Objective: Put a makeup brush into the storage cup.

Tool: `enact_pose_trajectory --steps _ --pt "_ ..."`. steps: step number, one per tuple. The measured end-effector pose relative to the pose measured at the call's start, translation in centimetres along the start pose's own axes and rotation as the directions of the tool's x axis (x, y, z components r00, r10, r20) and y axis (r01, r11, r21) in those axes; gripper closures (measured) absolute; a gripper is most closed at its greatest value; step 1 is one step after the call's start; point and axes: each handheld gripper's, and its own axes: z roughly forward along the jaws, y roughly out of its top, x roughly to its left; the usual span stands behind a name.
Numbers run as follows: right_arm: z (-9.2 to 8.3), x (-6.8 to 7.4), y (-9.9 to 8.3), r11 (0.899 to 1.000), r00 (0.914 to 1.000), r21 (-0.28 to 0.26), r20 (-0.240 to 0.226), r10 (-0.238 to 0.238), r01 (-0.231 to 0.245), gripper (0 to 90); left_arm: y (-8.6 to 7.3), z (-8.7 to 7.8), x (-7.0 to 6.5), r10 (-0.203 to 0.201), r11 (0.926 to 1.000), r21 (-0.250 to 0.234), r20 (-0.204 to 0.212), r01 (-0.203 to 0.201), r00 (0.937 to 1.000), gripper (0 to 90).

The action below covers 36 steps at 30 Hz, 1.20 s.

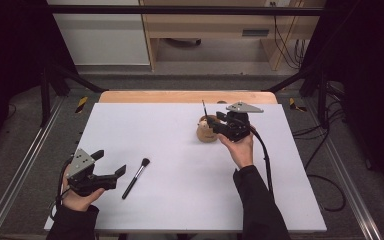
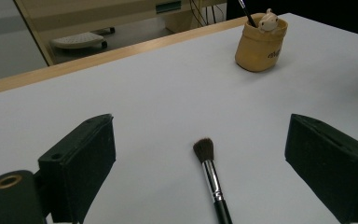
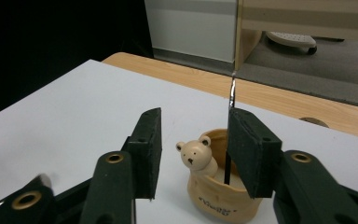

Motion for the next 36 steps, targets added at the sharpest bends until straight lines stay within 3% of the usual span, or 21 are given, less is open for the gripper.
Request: enact_pose_trajectory --steps 3,15,36 --pt "-1.0 0.4 -0.3 1.0 0.9997 -0.017 -0.023 -0.003 0.002 49.7 0.0 0.0 0.1 -0.003 1.0 0.003 -0.002 0.003 1.0 7.9" --pt "-4.5 1.2 -1.6 0.998 0.9983 -0.053 -0.035 -0.046 0.044 35.0 0.0 0.0 -0.1 -0.001 1.0 0.001 0.001 0.001 1.0 7.9" --pt "-9.9 0.3 -5.2 0.997 0.9983 -0.076 -0.045 -0.038 0.034 16.0 0.0 0.1 -0.2 -0.001 1.0 0.005 0.001 0.001 1.0 7.9"
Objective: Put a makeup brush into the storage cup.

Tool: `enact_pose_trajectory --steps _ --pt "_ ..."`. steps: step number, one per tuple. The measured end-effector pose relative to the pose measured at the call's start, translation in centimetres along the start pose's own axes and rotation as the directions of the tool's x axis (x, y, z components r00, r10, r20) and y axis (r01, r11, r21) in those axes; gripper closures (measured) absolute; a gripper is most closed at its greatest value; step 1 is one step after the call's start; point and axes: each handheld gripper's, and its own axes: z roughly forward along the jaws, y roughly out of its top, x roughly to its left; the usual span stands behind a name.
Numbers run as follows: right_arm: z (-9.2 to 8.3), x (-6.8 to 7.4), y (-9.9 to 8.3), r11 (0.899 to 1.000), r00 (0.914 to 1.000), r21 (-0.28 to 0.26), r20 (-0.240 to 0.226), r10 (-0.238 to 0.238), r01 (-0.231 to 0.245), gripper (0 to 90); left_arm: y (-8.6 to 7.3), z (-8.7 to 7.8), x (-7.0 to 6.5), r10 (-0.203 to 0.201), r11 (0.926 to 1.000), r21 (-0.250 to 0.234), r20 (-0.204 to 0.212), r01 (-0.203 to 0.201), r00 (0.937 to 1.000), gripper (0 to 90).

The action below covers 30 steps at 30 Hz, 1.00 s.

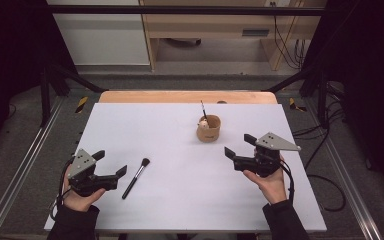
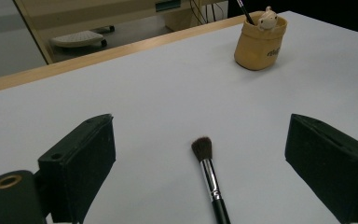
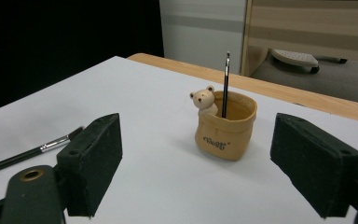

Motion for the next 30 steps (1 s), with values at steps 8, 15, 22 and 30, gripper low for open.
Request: enact_pose_trajectory --steps 8,15,22,30 --pt "-1.3 -0.4 -1.5 1.0 1.0 0.012 0.005 0.007 -0.007 12.7 0.0 0.0 0.0 -0.002 1.0 -0.001 -0.002 0.002 1.0 7.9" --pt "-2.5 -0.8 -2.6 1.0 0.9997 0.004 0.018 0.017 -0.017 11.2 0.0 0.0 0.0 -0.002 1.0 -0.001 -0.002 0.002 1.0 7.8" --pt "-3.6 -1.3 -3.5 1.0 0.9994 0.0 0.028 0.023 -0.023 10.3 0.0 -0.1 0.0 -0.004 1.0 -0.002 -0.001 0.004 1.0 7.8" --pt "-5.1 -2.2 -4.4 0.999 0.9983 -0.019 0.041 0.04 -0.04 10.4 -0.1 -0.1 0.1 -0.009 0.9999 -0.008 0.0 0.009 1.0 7.8"
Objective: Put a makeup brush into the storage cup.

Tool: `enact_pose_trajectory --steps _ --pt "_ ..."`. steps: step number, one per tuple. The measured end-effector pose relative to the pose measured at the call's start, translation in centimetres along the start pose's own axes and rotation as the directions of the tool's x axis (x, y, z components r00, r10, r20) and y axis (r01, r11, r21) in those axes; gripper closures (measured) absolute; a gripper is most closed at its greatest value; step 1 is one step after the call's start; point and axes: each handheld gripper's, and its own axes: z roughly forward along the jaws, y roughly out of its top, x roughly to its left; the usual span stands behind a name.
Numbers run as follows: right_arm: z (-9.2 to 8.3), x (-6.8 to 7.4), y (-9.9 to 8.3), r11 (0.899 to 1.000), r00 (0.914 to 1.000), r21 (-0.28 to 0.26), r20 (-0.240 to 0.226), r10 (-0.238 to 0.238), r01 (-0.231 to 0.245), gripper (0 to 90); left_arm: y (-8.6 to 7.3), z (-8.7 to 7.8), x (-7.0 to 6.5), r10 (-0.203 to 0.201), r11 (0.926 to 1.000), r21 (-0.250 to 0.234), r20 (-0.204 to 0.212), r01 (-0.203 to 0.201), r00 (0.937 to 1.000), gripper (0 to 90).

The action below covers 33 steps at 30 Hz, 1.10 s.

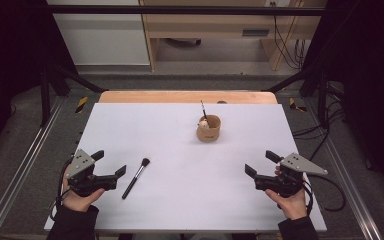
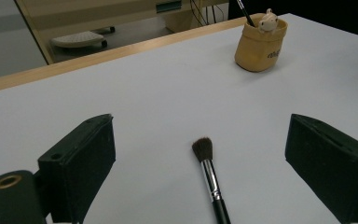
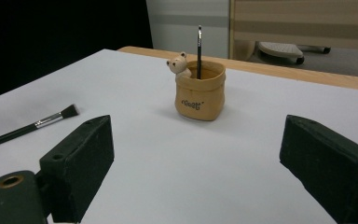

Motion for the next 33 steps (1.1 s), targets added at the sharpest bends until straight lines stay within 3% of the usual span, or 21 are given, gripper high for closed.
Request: enact_pose_trajectory --steps 17,33 --pt "-0.9 -1.9 -0.7 1.0 0.9997 0.001 0.026 0.003 -0.003 11.1 -0.1 0.2 -0.1 0.001 1.0 0.006 0.005 -0.001 1.0 7.8" --pt "-1.3 -2.0 -0.5 1.0 0.9989 -0.011 0.041 0.021 -0.021 9.8 0.1 0.6 -0.4 -0.003 0.9997 0.023 -0.005 0.003 1.0 8.4"
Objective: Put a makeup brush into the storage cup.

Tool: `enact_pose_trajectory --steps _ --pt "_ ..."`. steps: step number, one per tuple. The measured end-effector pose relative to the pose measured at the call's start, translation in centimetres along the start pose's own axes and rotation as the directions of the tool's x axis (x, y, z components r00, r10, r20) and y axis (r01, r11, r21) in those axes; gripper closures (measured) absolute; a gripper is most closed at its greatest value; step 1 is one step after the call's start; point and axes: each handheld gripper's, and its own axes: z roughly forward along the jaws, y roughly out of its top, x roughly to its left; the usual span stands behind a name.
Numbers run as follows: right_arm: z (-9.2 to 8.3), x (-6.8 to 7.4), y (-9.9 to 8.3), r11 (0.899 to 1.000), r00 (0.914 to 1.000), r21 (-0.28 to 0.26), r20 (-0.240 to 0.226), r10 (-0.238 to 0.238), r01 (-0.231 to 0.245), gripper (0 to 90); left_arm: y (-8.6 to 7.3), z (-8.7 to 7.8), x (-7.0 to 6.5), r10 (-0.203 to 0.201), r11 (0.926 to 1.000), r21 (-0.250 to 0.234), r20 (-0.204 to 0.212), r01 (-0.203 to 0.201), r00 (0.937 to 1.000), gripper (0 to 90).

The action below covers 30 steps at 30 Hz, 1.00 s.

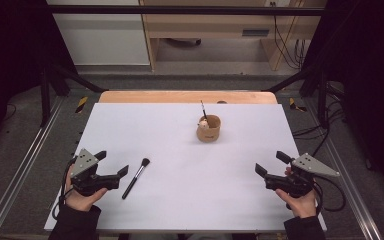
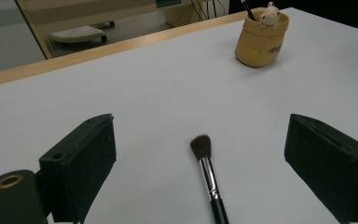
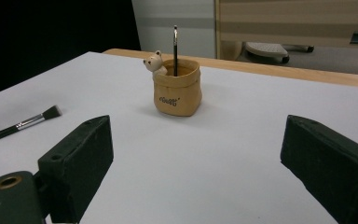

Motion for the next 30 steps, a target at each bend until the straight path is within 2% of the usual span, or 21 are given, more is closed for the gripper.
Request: enact_pose_trajectory --steps 4,9,17,22,25,30 --pt "-0.1 0.1 0.1 1.0 1.0 -0.003 -0.001 -0.002 0.002 9.7 0.2 0.3 -0.2 0.003 0.9998 0.018 0.0 -0.003 1.0 8.7" --pt "0.1 0.3 0.1 1.0 0.9999 0.004 -0.008 -0.012 0.012 9.7 0.1 1.1 -0.3 0.01 0.9973 0.072 -0.004 -0.01 0.9999 9.0" --pt "0.0 0.4 0.1 1.0 0.9997 0.005 -0.014 -0.02 0.02 9.7 -0.1 2.6 -0.5 0.024 0.9854 0.169 -0.006 -0.023 0.9997 9.5" --pt "0.1 0.5 0.1 1.0 0.9997 0.011 -0.017 -0.019 0.019 9.6 -0.2 3.7 -0.6 0.042 0.9669 0.252 0.004 -0.042 0.9991 9.7" --pt "0.1 0.6 0.1 1.0 0.9996 0.014 -0.018 -0.02 0.02 9.6 -0.4 4.3 -0.7 0.048 0.9586 0.281 0.01 -0.049 0.9988 10.4" --pt "0.2 0.7 0.1 1.0 0.9995 0.02 -0.022 -0.022 0.022 9.6 -0.6 5.1 -0.9 0.061 0.9375 0.342 0.018 -0.064 0.998 11.5"
